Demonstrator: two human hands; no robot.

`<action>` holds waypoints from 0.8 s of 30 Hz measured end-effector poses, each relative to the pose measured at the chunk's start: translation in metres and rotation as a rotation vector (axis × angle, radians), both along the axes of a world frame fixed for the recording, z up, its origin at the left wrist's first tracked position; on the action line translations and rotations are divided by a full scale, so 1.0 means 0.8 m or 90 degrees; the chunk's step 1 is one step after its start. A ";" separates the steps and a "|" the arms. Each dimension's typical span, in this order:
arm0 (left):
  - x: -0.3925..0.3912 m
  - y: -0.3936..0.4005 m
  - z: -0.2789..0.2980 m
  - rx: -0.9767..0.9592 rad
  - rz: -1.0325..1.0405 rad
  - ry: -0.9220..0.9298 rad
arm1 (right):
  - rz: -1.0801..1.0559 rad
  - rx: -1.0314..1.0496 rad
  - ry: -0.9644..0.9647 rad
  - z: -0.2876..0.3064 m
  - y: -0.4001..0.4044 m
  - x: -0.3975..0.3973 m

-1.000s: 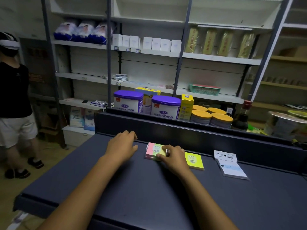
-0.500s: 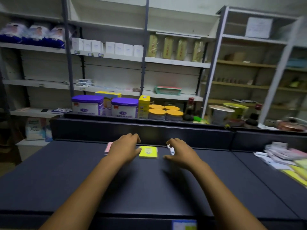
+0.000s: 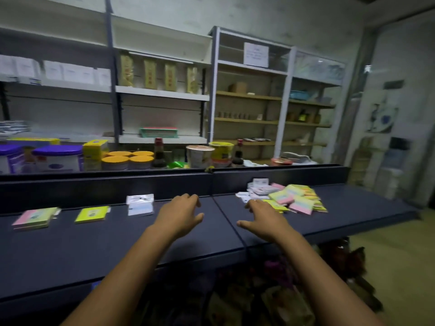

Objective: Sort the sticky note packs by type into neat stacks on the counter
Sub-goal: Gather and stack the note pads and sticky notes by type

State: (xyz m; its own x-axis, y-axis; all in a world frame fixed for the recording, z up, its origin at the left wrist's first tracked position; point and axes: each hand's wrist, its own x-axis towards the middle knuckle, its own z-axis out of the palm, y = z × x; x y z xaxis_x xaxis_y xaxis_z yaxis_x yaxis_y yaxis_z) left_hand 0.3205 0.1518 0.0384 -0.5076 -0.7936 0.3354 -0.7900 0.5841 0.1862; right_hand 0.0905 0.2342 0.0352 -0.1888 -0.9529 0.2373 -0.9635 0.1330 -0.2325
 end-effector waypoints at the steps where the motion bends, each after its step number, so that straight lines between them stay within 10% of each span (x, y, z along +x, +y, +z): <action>1: -0.024 0.011 0.000 0.001 -0.013 -0.002 | -0.012 0.002 -0.004 -0.002 0.017 -0.020; 24: -0.268 -0.019 -0.030 0.011 -0.078 0.024 | -0.088 -0.031 -0.023 -0.022 0.009 -0.235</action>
State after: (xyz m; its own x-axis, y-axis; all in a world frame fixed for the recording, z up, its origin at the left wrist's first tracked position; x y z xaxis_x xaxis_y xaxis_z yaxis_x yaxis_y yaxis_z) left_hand 0.1061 0.1364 0.0143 -0.5883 -0.7324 0.3428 -0.7051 0.6721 0.2261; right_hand -0.0978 0.2411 0.0176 -0.3259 -0.9052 0.2728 -0.9279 0.2511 -0.2755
